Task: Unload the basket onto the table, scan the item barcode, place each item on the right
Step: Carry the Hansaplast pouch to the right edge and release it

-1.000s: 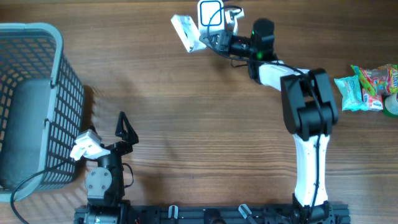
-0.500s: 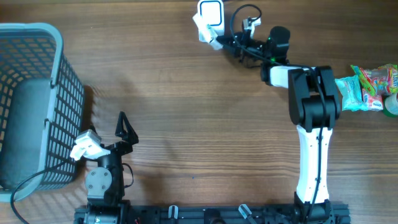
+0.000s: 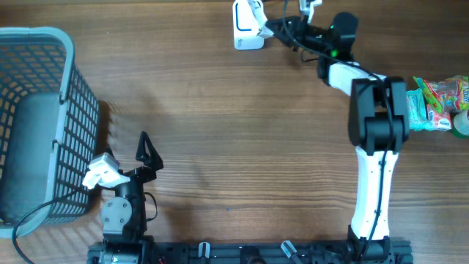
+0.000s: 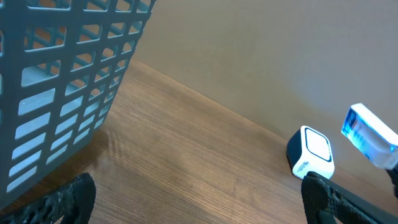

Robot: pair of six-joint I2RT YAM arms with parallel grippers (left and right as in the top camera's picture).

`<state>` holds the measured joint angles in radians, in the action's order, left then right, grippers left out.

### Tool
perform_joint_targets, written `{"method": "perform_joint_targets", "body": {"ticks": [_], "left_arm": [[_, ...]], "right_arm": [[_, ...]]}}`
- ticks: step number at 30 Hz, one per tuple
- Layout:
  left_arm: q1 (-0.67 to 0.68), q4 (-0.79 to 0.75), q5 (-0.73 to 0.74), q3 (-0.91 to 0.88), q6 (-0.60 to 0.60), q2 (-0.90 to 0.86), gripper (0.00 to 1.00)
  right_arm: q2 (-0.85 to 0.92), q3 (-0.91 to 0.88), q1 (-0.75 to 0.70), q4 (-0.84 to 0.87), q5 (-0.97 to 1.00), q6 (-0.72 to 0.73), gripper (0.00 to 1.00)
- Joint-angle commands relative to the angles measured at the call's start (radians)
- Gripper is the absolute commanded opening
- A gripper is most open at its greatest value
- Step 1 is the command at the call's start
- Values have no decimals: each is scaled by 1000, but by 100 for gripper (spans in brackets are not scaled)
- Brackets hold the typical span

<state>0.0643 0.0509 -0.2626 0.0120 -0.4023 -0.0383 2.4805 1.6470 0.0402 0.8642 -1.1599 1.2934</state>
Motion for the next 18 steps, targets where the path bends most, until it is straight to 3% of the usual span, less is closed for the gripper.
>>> {"method": "perform_joint_targets", "body": {"ticks": [1,5,8,12,17,18], "left_arm": [[-5,-3,5,-6,-3,5,100],[-5,-3,5,-6,-2,5,100],[-5,-3,5,-6,-2,5,100],[-5,-3,5,-6,-2,5,100],[-5,-3,5,-6,-3,5,100],[-5,-3,5,-6,-3,5,100]], "right_arm": [[-152,15,-116,-265,7,-296,5],[-316,15,-237,-905,273,-774,5],[-412,15,-325,-1262,705,-927,5],[-415,10,-410,-1459,1169,-927,5],[-409,-44,-457,-1487,1486,-894,6],[-409,-44,-461,-1487,1484,-893,41]]}}
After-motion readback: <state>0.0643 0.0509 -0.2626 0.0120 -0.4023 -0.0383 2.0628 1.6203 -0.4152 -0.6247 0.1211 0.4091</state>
